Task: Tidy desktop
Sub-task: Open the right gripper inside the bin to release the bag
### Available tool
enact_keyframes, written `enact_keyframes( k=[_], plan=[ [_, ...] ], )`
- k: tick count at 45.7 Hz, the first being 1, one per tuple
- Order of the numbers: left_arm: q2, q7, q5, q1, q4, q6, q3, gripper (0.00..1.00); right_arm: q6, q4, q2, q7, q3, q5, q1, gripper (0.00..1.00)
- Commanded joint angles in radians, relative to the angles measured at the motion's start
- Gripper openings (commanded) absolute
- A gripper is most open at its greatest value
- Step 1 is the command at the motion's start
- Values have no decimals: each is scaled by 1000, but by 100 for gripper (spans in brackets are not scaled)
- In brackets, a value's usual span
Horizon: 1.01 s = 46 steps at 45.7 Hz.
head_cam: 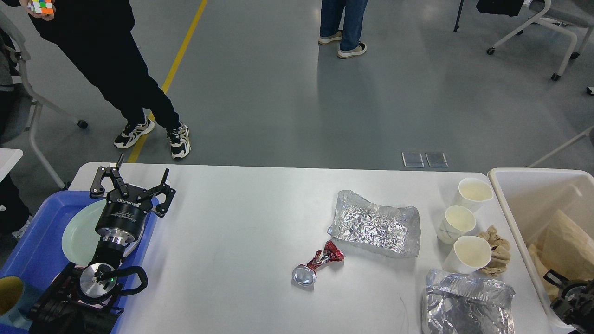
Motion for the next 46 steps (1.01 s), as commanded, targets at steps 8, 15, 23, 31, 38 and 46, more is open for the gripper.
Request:
enact_keyframes(
  k=[8,15,23,31,38,46],
  plan=[
    [0,0,0,0,0,-1,0,96,-192,7,0,1,14,0,1,100],
    [0,0,0,0,0,-1,0,96,-176,16,0,1,14,-6,7,100],
    [0,0,0,0,0,-1,0,96,-167,21,-3,1,14,-12,24,100],
    [0,0,0,0,0,-1,0,96,-86,140,-87,1,6,-13,164,100],
    [0,2,0,0,0,-1,0,96,55,314,-190,-1,-24,-26,358,100],
    [-2,2,0,0,0,-1,0,96,302,521,-252,-1,-179,-101,685,100]
  ],
)
